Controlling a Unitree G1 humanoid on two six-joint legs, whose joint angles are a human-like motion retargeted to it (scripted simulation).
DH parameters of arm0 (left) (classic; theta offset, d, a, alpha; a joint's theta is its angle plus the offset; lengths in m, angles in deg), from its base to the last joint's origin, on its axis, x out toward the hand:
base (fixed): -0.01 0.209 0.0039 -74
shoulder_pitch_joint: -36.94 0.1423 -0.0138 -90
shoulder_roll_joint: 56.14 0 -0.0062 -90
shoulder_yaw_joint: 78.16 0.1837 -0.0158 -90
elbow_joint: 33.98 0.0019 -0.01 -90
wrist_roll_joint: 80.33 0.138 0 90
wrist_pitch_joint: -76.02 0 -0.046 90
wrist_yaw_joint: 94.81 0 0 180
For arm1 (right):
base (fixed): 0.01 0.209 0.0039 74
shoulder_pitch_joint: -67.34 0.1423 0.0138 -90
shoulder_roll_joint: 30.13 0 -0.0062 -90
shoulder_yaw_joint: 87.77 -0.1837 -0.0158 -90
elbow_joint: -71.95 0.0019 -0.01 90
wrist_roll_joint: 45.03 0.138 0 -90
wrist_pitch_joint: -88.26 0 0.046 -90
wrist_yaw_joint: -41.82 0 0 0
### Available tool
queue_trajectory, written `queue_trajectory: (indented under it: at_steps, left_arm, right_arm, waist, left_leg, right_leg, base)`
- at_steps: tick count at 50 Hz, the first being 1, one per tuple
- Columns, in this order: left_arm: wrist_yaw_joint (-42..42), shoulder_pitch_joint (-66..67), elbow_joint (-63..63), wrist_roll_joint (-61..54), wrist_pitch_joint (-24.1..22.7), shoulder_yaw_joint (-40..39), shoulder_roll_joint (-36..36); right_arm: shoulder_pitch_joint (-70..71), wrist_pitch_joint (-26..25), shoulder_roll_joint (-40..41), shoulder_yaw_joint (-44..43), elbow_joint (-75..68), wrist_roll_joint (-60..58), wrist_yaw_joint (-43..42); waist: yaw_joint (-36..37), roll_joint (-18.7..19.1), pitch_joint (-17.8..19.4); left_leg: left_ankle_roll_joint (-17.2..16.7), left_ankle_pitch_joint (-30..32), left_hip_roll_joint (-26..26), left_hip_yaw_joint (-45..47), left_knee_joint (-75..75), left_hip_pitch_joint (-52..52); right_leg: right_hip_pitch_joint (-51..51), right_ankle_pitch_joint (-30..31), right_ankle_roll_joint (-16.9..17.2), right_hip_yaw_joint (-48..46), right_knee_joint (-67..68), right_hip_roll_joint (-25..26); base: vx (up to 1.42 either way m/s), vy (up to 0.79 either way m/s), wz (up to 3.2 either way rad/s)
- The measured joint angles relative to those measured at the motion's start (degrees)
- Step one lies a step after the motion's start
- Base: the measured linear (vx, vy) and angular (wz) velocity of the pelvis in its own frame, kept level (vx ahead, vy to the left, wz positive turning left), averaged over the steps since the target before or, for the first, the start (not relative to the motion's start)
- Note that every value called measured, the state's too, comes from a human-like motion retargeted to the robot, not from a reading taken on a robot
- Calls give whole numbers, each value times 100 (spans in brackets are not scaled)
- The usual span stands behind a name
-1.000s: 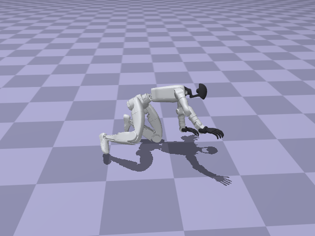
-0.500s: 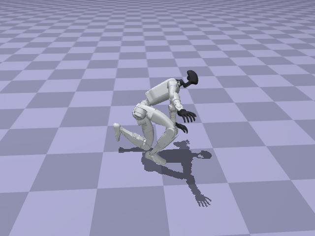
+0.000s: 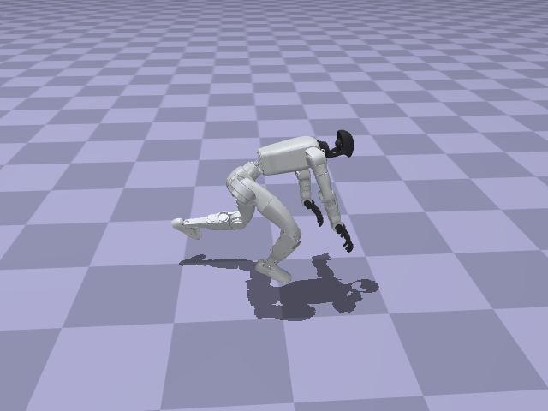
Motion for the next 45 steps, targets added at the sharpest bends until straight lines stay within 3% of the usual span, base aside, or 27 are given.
queue_trajectory:
  at_steps: [2, 5, 7, 10, 12, 15, 20, 23, 27, 28, 30, 35, 40, 43, 45]
  left_arm:
    - [461, -76, -591, -234, -223, -149, -210]
    - [941, 549, -1657, -929, -637, -1059, -785]
    - [1139, 1422, -2383, -1104, -870, -1814, -820]
    - [1313, 3223, -3144, -1684, -1061, -2874, -1145]
    - [1328, 4465, -3245, -1767, -1110, -3320, -1387]
    - [1415, 6041, -3065, -1734, -927, -3806, -1745]
    - [1275, 8026, -2709, -1439, -634, -4573, -2479]
    - [1566, 9022, -2756, -1878, -746, -5091, -2658]
    - [1809, 9964, -2888, -2431, -880, -5606, -2790]
    - [1807, 10131, -2929, -2441, -901, -5703, -2821]
    - [1559, 10196, -3075, -2737, -927, -5906, -2832]
    - [1478, 10052, -3025, -1917, -777, -6497, -2945]
    - [1445, 9185, -2825, -2177, -676, -6587, -2872]
    - [1412, 8725, -3026, -2133, -847, -6255, -2500]
    - [1290, 8331, -3211, -1865, -908, -5932, -2134]
  right_arm:
    - [400, 95, -192, -131, -548, 136, 462]
    - [882, 116, -846, -52, -462, 752, 1316]
    - [1001, 141, -667, -860, -612, 797, 1086]
    - [563, 172, -826, -577, 472, 1053, 995]
    - [-57, 344, -560, -982, 615, 910, 510]
    - [-1153, 382, -417, -1565, 1310, 1474, 304]
    - [-3076, 213, -527, -2710, 1676, 1270, -224]
    - [-4214, 293, -404, -3694, 1351, 1394, -508]
    - [-5342, 481, -237, -4731, 636, 2146, -283]
    - [-5567, 480, -218, -4930, 480, 2371, -189]
    - [-5750, 293, -248, -5039, 190, 2985, 119]
    - [-6601, 335, -435, -5332, 111, 3072, 86]
    - [-7167, 276, -697, -5066, 273, 2065, -273]
    - [-7066, 202, -737, -4882, 100, 1583, -160]
    - [-6908, 117, -833, -4648, 57, 1146, -163]
  waist:
    - [133, 229, 0]
    - [282, 676, 0]
    - [80, 608, 0]
    - [-343, 621, -2]
    - [-621, 666, 0]
    - [-969, 622, 0]
    - [-966, 617, 0]
    - [-749, 359, 0]
    - [-267, -22, 0]
    - [-143, -119, 0]
    - [-21, -467, 0]
    - [482, -802, -47]
    - [936, -615, -13]
    - [1027, -439, 0]
    - [1024, -397, 0]
  left_leg:
    - [63, 435, -266, 382, -793, 35]
    - [153, 1244, -799, 1065, -1807, 165]
    - [123, 1932, -1214, 1644, -2493, 276]
    - [-2, 2773, -1700, 2436, -3224, 607]
    - [-144, 3026, -1842, 2887, -3427, 936]
    - [-237, 3151, -2031, 3519, -3458, 1335]
    - [44, 2844, -2225, 3707, -2645, 1470]
    - [90, 2709, -2449, 3625, -2440, 1498]
    - [101, 2533, -2497, 3656, -2380, 1209]
    - [92, 2531, -2491, 3710, -2464, 1114]
    - [415, 2696, -2840, 3802, -3277, 909]
    - [287, 3392, -2925, 4508, -5162, 758]
    - [-203, 3987, -3080, 5029, -7855, 1205]
    - [-563, 4189, -3004, 4656, -8751, 1337]
    - [-634, 4407, -2945, 4211, -8809, 1166]
  right_leg:
    - [0, 314, 183, 165, -729, 84]
    - [0, 688, 501, 557, -1623, 50]
    - [0, 920, 644, 911, -2205, -33]
    - [365, 1178, 757, 1279, -2959, -201]
    - [909, 1282, 817, 1356, -3437, -259]
    - [1745, 1411, 875, 1462, -4142, -336]
    - [3184, 1339, 896, 1553, -4971, -296]
    - [4212, 1316, 999, 1631, -5611, -191]
    - [5359, 1319, 1055, 1740, -6314, 24]
    - [5591, 1306, 1052, 1770, -6423, 53]
    - [5970, 1635, 1121, 1869, -7071, 42]
    - [6443, 1151, 966, 1942, -6563, -128]
    - [6730, 249, 928, 1944, -5322, -88]
    - [6844, -363, 740, 1978, -4441, 26]
    - [6641, -755, 428, 2067, -3580, -49]
  base:
    - [11, -12, 77]
    - [14, -4, 130]
    - [19, -2, 198]
    - [23, -1, 205]
    - [27, -2, 136]
    - [27, -4, 93]
    - [27, -5, 1]
    - [32, -8, -59]
    - [32, -6, -80]
    - [30, -6, -53]
    - [26, -7, -15]
    - [36, 0, -21]
    - [44, 7, -44]
    - [46, 13, -74]
    - [41, 15, -56]
